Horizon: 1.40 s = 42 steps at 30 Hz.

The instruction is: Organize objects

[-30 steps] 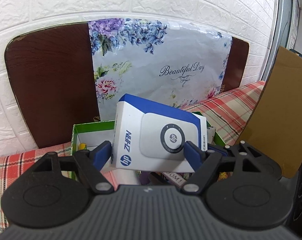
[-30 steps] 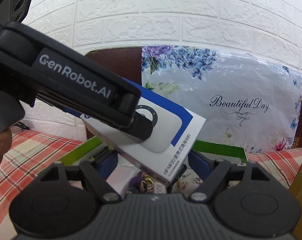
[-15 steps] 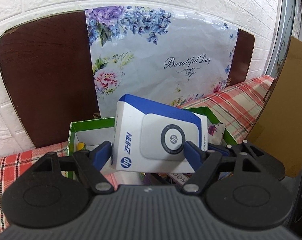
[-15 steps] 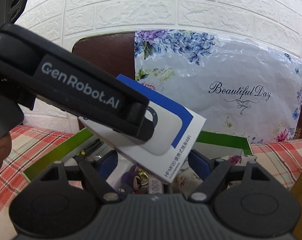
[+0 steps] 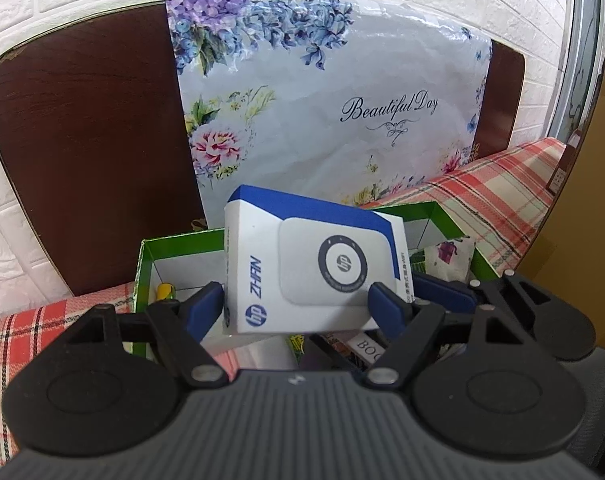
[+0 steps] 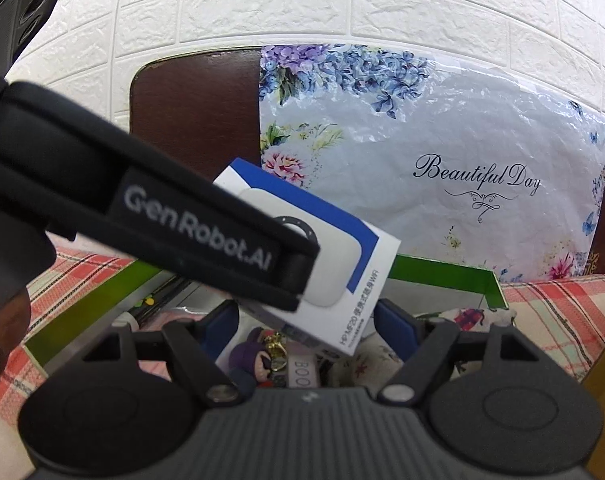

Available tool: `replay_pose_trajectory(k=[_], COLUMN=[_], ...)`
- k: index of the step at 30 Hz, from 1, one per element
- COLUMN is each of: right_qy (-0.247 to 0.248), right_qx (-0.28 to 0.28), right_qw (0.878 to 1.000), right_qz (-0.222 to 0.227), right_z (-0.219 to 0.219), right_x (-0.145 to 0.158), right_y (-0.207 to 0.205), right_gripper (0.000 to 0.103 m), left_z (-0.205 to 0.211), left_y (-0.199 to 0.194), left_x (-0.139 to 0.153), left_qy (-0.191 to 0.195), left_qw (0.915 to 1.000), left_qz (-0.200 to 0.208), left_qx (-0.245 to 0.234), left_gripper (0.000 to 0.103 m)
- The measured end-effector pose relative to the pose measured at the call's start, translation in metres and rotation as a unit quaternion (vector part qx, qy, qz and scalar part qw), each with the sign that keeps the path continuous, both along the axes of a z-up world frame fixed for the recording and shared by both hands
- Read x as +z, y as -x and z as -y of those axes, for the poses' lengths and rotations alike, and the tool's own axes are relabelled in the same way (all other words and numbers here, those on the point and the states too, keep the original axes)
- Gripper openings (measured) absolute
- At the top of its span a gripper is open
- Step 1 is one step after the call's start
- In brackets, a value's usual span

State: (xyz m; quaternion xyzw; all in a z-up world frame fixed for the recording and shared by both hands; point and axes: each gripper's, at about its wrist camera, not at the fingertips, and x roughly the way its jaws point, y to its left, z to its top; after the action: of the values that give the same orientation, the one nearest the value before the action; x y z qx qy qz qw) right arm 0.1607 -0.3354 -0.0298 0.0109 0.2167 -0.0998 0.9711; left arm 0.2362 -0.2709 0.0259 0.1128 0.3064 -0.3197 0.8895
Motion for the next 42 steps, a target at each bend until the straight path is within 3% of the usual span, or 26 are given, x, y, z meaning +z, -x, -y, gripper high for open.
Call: replay_pose_trajectory(k=[3,6,15,26,42], right_qy=[0.003,0.006,0.003,0.011,-0.083], right_qx=[-0.008,-0.017,-0.027,-0.029,-0.066], right_qw=[1.000,1.000,0.999,0.999,0.992], right_qz=[0.000,0.004,0.022,0.033,0.072], right_z=[0.000,0.000,-0.002,-0.016,-0.012], right_x=[-0.001,-0.002,0.006,0.022,0.042], right_y=[-0.002,-0.003,0.014,0.044,0.134], right_gripper=[0.080,0.092,0.094,0.096,0.096], left_z=[0.005,0.008,-0.004,-0.019,-0.055], left_y=[-0.001,-0.001,0.007,0.043,0.122], left_x=[-0.005,-0.008,-0.004,0.023,0.042], left_qy=[-0.015,-0.033,-0.045,-0.044,-0.042], left_qw=[0.9999,0.9991,0.9974,0.9955,0.9912], left_qz=[0.004,0.014,0.016,0.040,0.076], left_qx=[0.004,0.022,0.054,0.074,0.099], left_gripper=[0.082,0.085,0.090,0.091,0.099])
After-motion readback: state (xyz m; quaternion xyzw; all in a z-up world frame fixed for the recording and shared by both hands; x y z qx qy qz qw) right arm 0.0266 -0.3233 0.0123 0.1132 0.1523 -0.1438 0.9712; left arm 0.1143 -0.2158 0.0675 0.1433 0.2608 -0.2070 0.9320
